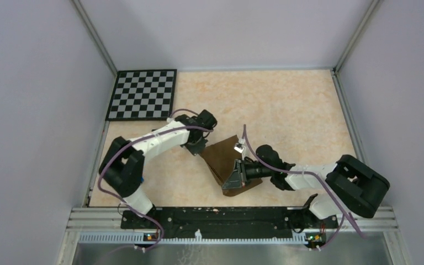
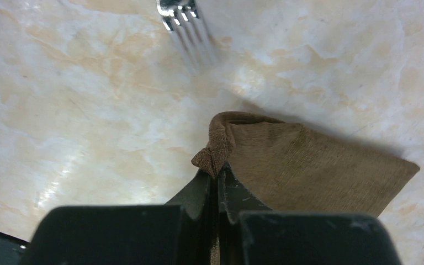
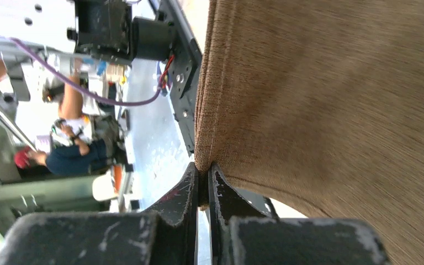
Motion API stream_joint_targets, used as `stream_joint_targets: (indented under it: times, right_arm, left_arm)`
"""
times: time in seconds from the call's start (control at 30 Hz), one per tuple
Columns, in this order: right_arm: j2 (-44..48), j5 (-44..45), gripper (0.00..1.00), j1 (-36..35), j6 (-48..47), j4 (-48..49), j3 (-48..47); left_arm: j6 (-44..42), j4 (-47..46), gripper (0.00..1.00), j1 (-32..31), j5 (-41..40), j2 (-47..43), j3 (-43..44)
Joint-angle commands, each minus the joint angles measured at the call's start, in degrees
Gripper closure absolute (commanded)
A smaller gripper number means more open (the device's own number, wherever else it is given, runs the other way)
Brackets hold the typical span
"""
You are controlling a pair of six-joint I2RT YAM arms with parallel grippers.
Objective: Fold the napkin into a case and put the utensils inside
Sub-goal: Fold the lower triangle-folded napkin at the center of the board.
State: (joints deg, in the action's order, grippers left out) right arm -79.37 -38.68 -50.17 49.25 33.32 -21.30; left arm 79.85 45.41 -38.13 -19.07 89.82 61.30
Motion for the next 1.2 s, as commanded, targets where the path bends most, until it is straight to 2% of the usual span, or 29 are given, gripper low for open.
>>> stream_joint_targets:
  times: [0.0, 0.1, 0.17, 0.33, 0.4, 0.7, 0.77, 0.9, 1.0, 1.17]
  right_arm:
    - [2.3, -7.0, 1.00, 4.5, 5.4, 3.5, 4.7]
    - [3.2, -7.2, 1.00, 8.0, 1.9, -1.4, 6.3]
    - [3.4, -7.6, 1.00, 9.8, 0.0, -3.7, 6.7]
    - [4.4, -0.3, 1.00, 10.9, -9.6, -19.2, 3.4]
    - [5.2, 2.0, 1.00, 10.9, -11.3, -22.5, 2.8]
    - [8.1, 4.2, 1.00, 11.0, -13.9, -25.8, 3.2]
    - [8.9, 4.0, 0.94, 10.9, -15.6, -25.4, 2.7]
    - [11.0, 5.3, 0.60, 10.8, -17.6, -20.6, 1.4]
    - [11.6, 8.7, 0.41, 10.8, -19.0, -16.7, -0.3]
    - [6.2, 10.9, 0.30, 10.7, -21.0, -9.5, -4.2]
  left_arm:
    - [13.1, 22.3, 1.00, -1.0, -9.8, 12.0, 16.9]
    - [17.9, 32.1, 1.00, -2.3, -10.7, 20.9, 26.8]
    - [18.3, 33.8, 1.00, -3.2, -11.0, 24.5, 30.6]
    - [15.8, 30.5, 1.00, -4.0, -9.5, 28.8, 33.8]
    - [14.6, 29.8, 1.00, -4.0, -9.0, 30.6, 35.1]
    - [11.2, 28.7, 1.00, -5.0, -8.7, 33.5, 38.2]
    - [10.8, 28.6, 1.00, -5.6, -9.0, 32.8, 37.8]
    - [8.8, 25.9, 1.00, -6.0, -7.4, 30.2, 34.7]
    - [8.2, 24.1, 1.00, -6.2, -6.1, 28.4, 32.4]
    - [6.3, 22.4, 1.00, -6.2, -4.1, 27.5, 31.3]
